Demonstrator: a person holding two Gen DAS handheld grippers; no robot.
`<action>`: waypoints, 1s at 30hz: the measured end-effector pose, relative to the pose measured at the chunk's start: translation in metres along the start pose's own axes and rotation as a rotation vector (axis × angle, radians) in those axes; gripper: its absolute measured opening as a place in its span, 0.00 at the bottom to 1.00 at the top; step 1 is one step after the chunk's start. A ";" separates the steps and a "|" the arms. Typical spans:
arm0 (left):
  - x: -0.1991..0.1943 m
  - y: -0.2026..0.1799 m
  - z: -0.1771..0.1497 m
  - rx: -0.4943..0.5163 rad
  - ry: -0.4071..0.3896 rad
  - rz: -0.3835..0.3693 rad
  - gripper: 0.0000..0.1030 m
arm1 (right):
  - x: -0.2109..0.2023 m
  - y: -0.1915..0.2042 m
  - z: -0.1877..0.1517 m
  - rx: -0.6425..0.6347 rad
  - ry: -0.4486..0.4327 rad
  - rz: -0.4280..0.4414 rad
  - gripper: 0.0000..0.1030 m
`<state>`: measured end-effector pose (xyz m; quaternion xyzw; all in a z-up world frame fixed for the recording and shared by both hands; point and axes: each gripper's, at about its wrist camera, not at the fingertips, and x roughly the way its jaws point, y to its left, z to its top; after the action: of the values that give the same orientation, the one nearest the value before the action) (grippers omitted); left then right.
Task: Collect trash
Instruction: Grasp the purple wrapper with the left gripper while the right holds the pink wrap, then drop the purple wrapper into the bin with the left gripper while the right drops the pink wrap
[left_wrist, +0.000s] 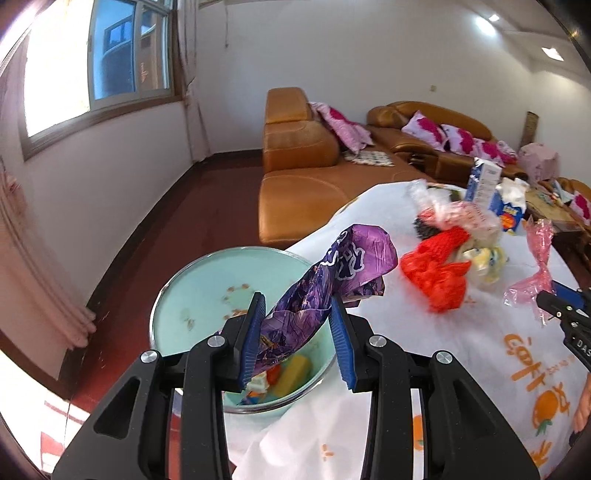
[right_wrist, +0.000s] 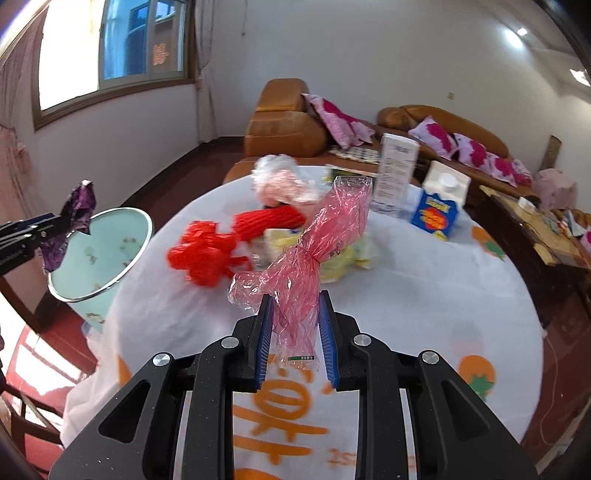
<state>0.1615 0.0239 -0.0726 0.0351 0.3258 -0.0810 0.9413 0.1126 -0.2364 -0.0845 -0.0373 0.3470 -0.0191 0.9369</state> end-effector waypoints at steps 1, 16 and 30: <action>0.001 0.002 -0.001 -0.006 0.005 0.007 0.35 | 0.000 0.004 0.001 -0.006 -0.001 0.008 0.25; 0.003 0.039 -0.009 -0.088 0.007 0.076 0.35 | 0.005 0.052 0.016 -0.089 -0.006 0.062 0.25; 0.004 0.083 -0.008 -0.198 -0.016 0.142 0.35 | 0.016 0.109 0.040 -0.169 -0.037 0.145 0.25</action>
<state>0.1742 0.1058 -0.0797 -0.0359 0.3213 0.0181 0.9461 0.1518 -0.1267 -0.0733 -0.0914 0.3319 0.0790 0.9356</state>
